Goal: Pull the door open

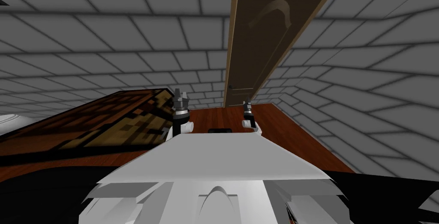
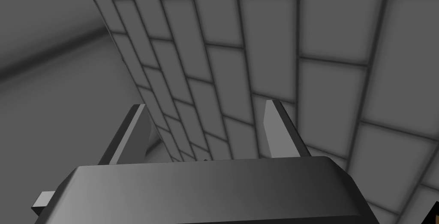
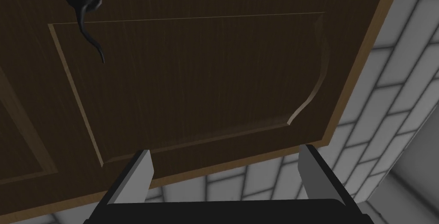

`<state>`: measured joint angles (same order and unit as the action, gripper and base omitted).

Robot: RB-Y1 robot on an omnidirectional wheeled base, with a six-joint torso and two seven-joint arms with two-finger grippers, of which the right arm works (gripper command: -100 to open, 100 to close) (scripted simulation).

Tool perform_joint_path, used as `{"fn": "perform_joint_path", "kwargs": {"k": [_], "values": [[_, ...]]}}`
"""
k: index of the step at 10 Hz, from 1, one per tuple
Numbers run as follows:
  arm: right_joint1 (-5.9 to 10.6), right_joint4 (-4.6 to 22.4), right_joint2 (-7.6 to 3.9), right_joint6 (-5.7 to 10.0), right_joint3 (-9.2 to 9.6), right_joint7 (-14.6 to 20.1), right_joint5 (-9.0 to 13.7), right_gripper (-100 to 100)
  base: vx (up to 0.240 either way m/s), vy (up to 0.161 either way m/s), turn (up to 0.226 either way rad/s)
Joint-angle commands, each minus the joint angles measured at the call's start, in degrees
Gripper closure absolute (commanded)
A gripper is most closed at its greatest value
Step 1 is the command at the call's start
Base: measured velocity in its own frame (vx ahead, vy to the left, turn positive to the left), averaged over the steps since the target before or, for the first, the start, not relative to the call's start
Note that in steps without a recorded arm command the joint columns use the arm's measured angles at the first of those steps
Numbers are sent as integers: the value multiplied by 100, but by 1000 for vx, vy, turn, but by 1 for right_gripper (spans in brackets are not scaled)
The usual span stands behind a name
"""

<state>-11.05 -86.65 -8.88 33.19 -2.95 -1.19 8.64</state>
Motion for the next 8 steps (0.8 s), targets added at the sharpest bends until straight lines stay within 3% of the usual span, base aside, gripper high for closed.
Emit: {"fn": "perform_joint_path", "kwargs": {"k": [1,3,8], "values": [[123,286,-54,55,-32,31,21,-100,97,-30,153],[198,501,-85,73,-52,45,34,-100,75,-40,88],[570,1372,-232,162,-152,114,97,-100,76,-29,120]]}}
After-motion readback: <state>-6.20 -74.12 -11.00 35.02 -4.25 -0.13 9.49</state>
